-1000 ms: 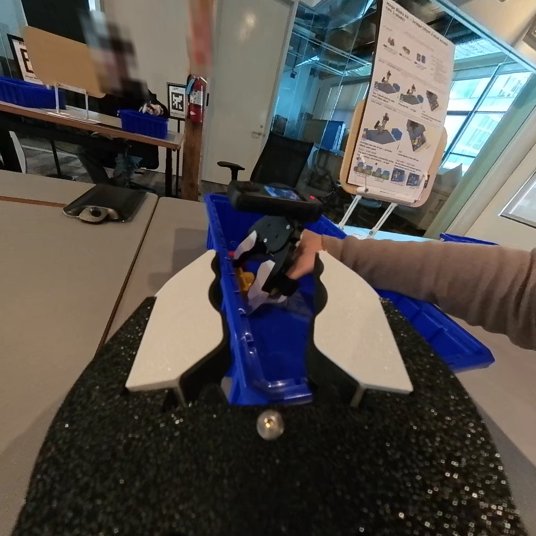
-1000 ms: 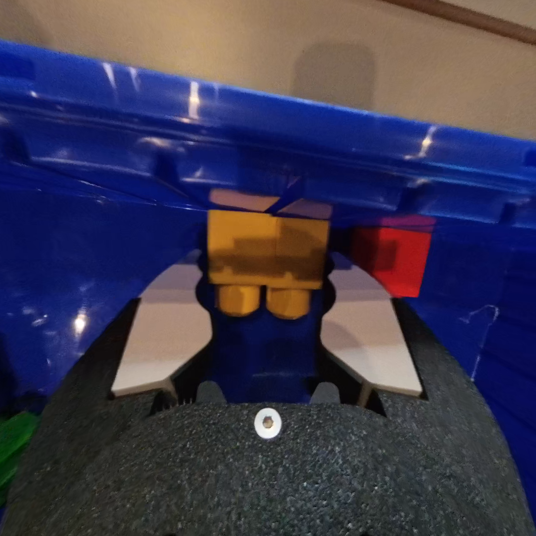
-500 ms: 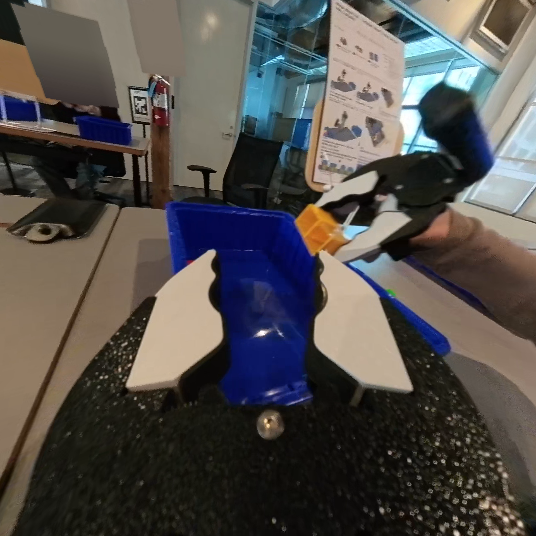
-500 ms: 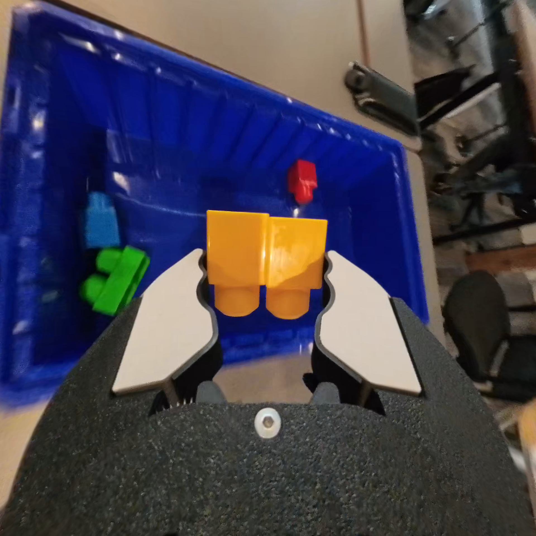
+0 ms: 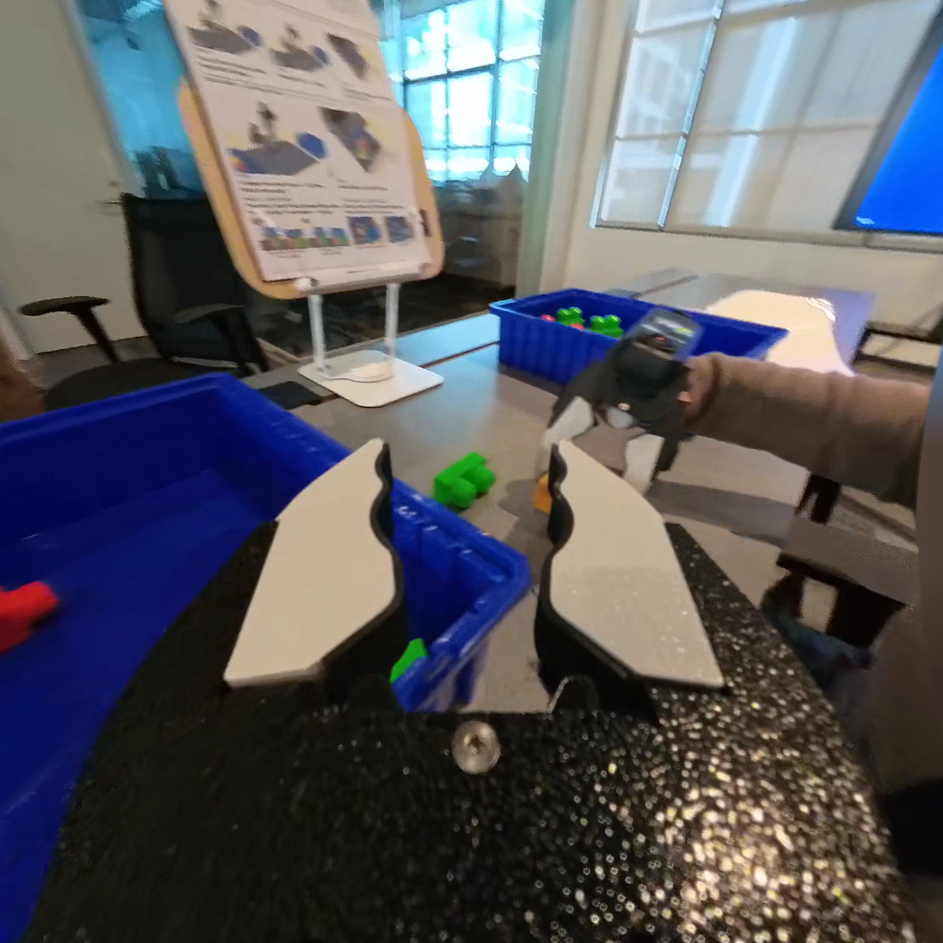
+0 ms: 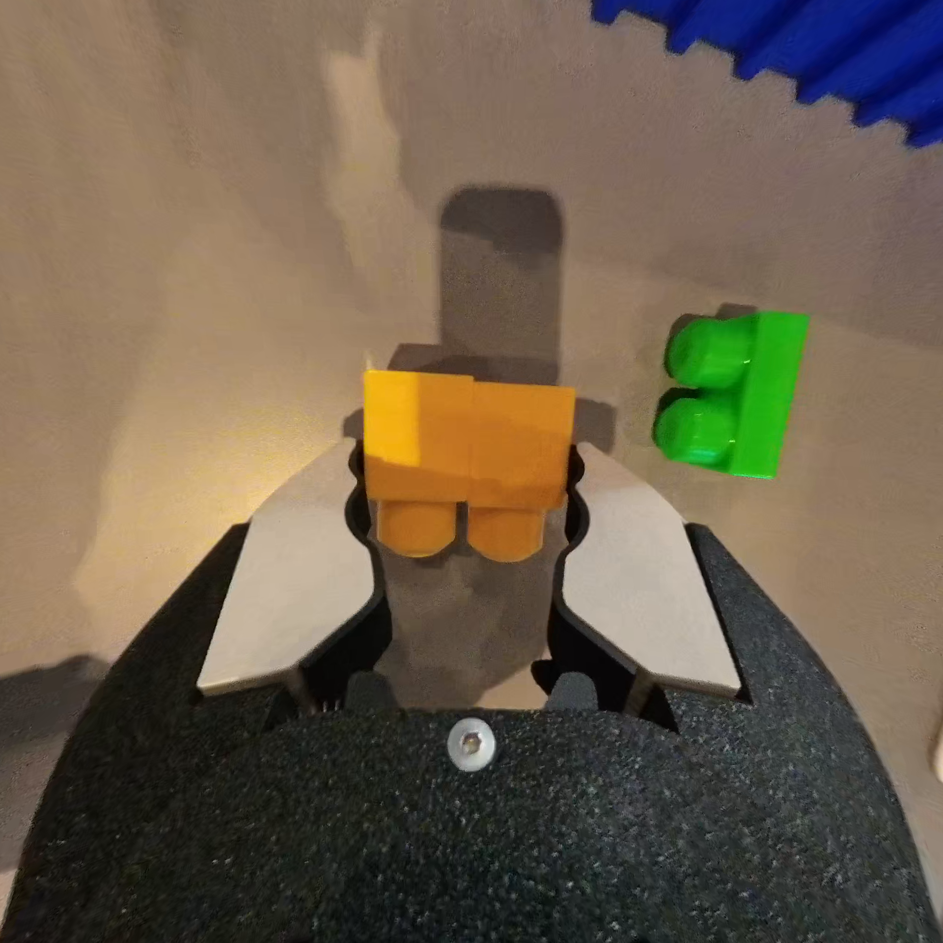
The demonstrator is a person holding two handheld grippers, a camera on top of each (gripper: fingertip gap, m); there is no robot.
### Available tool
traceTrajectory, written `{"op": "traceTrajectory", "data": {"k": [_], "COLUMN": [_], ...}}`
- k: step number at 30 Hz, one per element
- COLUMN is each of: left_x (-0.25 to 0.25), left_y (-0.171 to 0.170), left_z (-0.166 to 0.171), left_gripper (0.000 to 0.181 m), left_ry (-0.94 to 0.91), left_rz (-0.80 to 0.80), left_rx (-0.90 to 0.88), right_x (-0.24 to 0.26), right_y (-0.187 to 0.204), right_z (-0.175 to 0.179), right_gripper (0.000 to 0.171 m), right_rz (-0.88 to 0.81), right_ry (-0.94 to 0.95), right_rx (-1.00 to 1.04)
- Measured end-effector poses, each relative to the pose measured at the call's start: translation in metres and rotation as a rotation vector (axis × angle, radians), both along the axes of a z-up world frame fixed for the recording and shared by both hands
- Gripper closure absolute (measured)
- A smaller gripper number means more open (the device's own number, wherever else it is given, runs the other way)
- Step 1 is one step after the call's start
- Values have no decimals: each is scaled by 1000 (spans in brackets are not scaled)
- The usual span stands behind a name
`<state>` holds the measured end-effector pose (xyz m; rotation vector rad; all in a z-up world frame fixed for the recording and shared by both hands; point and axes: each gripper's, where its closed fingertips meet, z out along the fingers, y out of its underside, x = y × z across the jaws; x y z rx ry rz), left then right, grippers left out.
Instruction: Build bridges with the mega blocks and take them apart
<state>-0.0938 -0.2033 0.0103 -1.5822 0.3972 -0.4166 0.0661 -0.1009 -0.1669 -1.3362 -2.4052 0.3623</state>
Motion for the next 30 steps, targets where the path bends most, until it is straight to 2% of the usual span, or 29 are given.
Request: {"op": "traceTrajectory", "data": {"k": [3, 6, 9, 13, 17, 19, 21, 30], "left_x": [37, 62, 89, 124, 158, 164, 163, 137], "left_y": [1, 0, -5, -1, 12, 23, 35, 100], "left_z": [-10, -18, -18, -33, -61, -73, -83, -145], "left_gripper": [116, 109, 109, 110, 108, 107, 108, 116], "left_ry": [61, 105, 139, 205, 264, 304, 326, 296], "left_rz": [-71, -85, -116, -140, -173, -144, -103, 71], "left_rx": [-36, -78, -66, -85, -148, -159, -166, -399], "right_x": [3, -1, 0, 7, 18, 28, 35, 26], "right_y": [5, 5, 8, 8, 22, 51, 70, 43], "right_z": [-13, -10, 5, 18, 9, 11, 16, 18], "right_gripper": [96, 95, 81, 77, 78, 88, 99, 110], "right_rz": [-25, -3, -68, -138, -205, -314, -399, -390], "right_ry": [-61, -9, 90, 258, 269, 280, 322, 388], "right_rx": [-65, -111, -135, -94, 28, 165, 200, -363]}}
